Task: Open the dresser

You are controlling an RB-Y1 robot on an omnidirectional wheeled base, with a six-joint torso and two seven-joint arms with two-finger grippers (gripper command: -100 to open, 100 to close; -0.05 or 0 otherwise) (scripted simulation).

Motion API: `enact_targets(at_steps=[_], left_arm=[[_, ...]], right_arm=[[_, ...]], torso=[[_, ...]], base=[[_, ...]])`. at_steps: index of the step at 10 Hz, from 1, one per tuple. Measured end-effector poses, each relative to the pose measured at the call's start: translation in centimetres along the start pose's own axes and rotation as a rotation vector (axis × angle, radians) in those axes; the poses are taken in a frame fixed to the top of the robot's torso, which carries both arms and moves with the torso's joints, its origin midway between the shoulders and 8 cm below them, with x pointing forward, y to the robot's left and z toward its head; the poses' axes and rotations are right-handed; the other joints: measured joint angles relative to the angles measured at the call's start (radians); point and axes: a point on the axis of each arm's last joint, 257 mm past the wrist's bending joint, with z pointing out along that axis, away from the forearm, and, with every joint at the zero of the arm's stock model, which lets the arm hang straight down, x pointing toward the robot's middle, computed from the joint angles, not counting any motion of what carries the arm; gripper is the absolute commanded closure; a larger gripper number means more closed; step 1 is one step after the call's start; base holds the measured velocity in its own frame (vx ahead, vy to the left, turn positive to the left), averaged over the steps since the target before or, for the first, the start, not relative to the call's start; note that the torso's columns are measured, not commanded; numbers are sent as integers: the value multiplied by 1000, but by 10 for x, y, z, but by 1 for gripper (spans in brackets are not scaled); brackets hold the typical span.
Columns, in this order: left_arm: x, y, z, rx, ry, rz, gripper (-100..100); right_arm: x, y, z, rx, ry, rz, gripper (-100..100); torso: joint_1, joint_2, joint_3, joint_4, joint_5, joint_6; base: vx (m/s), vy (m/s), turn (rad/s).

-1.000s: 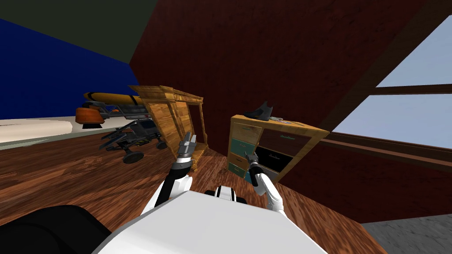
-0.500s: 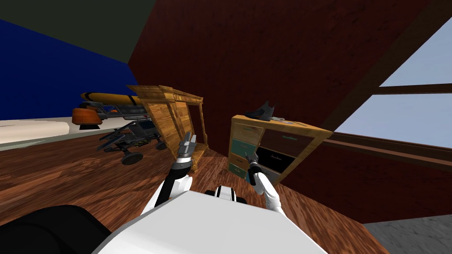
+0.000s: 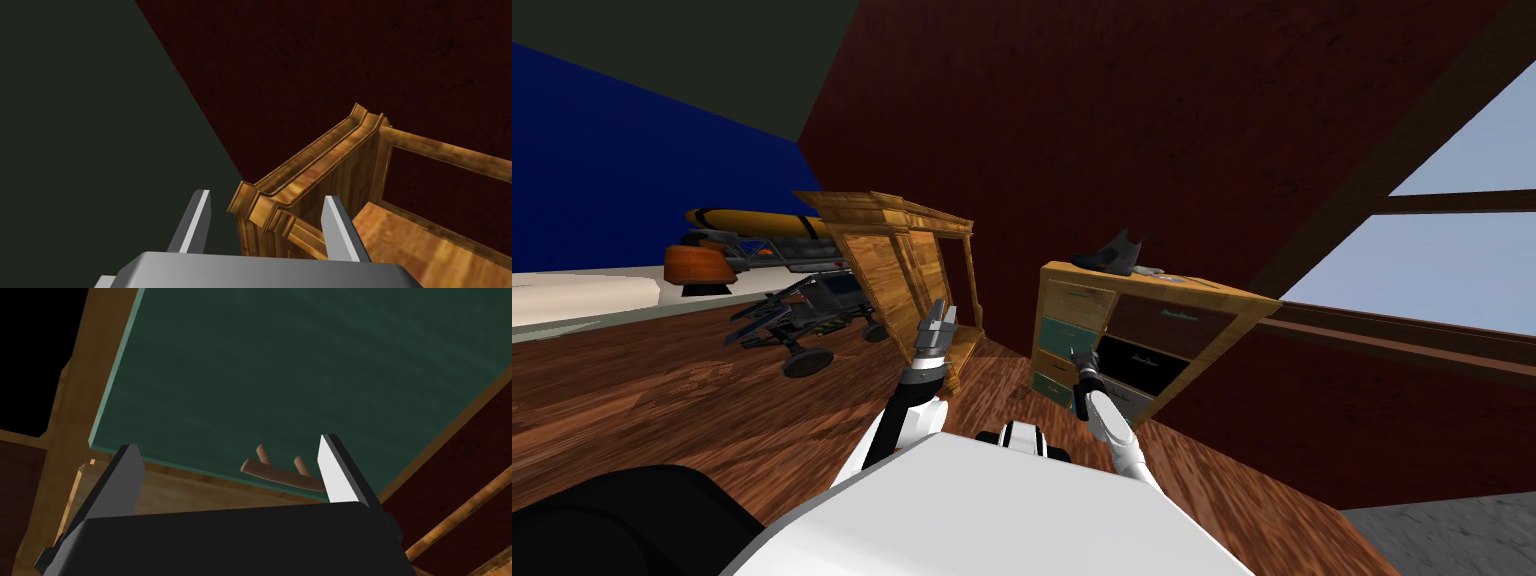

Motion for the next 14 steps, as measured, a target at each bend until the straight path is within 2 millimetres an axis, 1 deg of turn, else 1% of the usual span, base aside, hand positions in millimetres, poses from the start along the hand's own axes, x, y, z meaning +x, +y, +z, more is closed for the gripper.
enact_targets(at_steps=[9,14], left_arm=[[0,0,0,0,0,0,0],[0,0,0,0,0,0,0]], right_arm=[[14,-23,3,100,-23,-368,-100],[17,-35,1,147,-56,-557,-100]], torso=[[1,0,0,0,0,0],[-1,0,0,0,0,0]], base=[[27,50,-9],[29,50,-6]])
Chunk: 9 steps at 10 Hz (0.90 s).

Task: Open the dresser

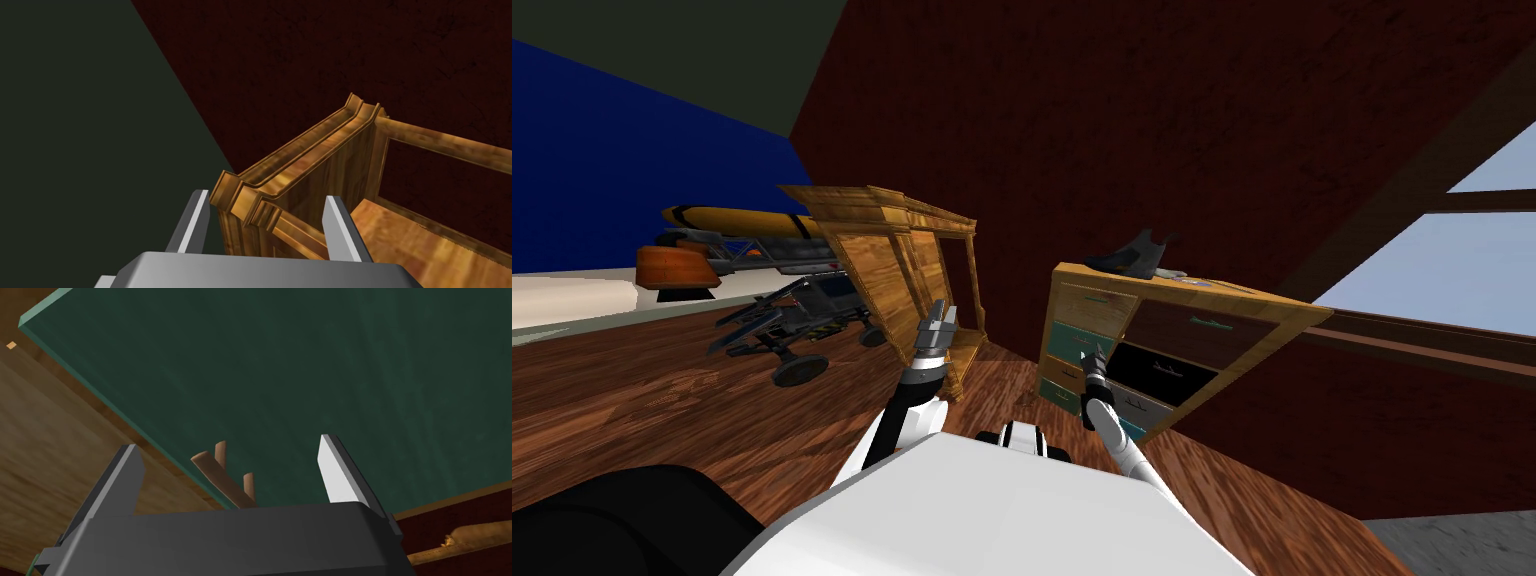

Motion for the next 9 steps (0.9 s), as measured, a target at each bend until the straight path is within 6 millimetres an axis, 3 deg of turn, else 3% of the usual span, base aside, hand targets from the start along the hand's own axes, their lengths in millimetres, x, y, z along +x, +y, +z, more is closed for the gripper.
enact_targets(at_steps=[6,9], left_arm=[[0,0,0,0,0,0,0],[0,0,0,0,0,0,0]], right_arm=[[11,-9,-5,51,-49,-201,-100],[15,-14,4,65,-25,-207,-100]], torso=[[0,0,0,0,0,0],[-4,3,2,1,-1,0]], base=[[22,43,-4],[-53,-55,156]])
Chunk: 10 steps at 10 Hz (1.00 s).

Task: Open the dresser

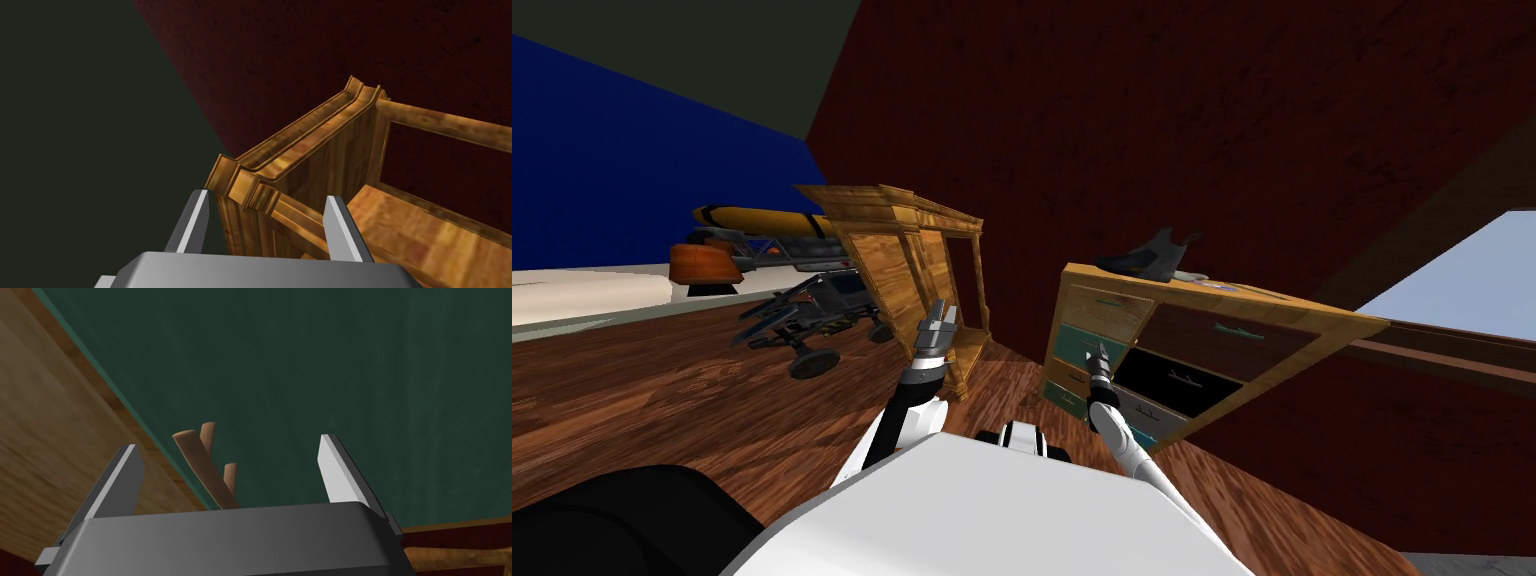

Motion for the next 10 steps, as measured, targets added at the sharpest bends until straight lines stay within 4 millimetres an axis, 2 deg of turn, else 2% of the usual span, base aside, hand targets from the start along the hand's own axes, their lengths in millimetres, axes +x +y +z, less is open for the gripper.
enact_targets(at_steps=[5,6,10], left_arm=[[0,0,0,0,0,0,0],[0,0,0,0,0,0,0],[0,0,0,0,0,0,0]], right_arm=[[10,-6,27,20,78,-9,-100],[10,-6,28,20,80,-11,100],[3,-7,7,16,13,-7,100]], torso=[[4,-3,-2,-1,1,-1],[5,-5,-3,-1,1,1],[2,-10,-6,-6,-2,-3]], base=[[-60,-53,146],[41,30,-238],[85,78,-214]])
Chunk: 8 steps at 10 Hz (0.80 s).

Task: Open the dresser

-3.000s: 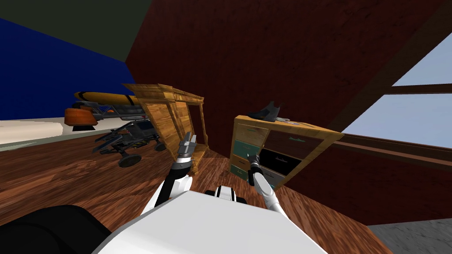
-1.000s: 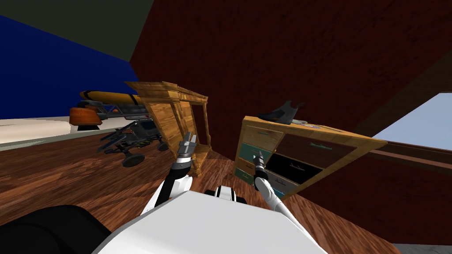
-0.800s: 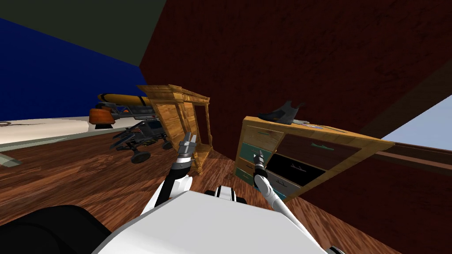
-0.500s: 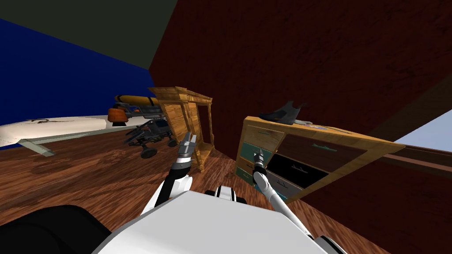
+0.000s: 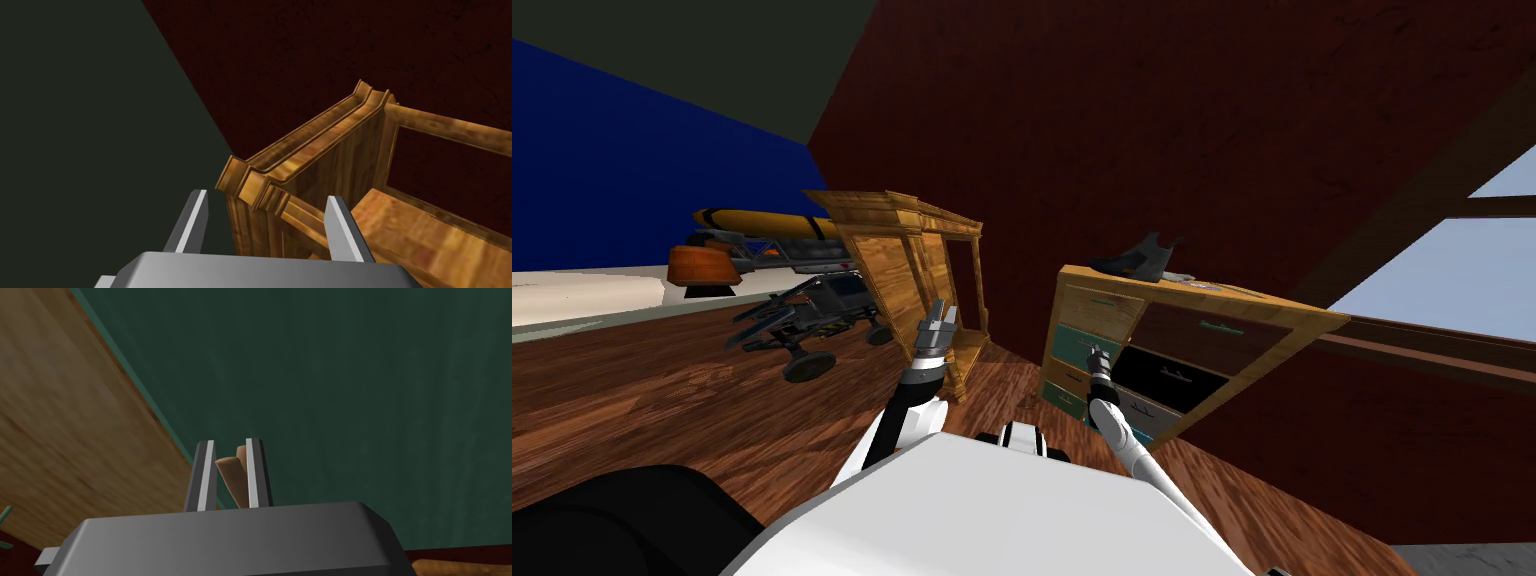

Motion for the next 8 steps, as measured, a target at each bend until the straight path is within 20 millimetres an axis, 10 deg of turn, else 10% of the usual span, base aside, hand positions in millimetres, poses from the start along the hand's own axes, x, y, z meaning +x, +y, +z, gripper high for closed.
enact_targets(at_steps=[8], left_arm=[[0,0,0,0,0,0,0]], right_arm=[[-9,-1,-3,-25,-47,8,100]], torso=[[1,-1,-1,3,3,0]], base=[[-94,42,-38]])
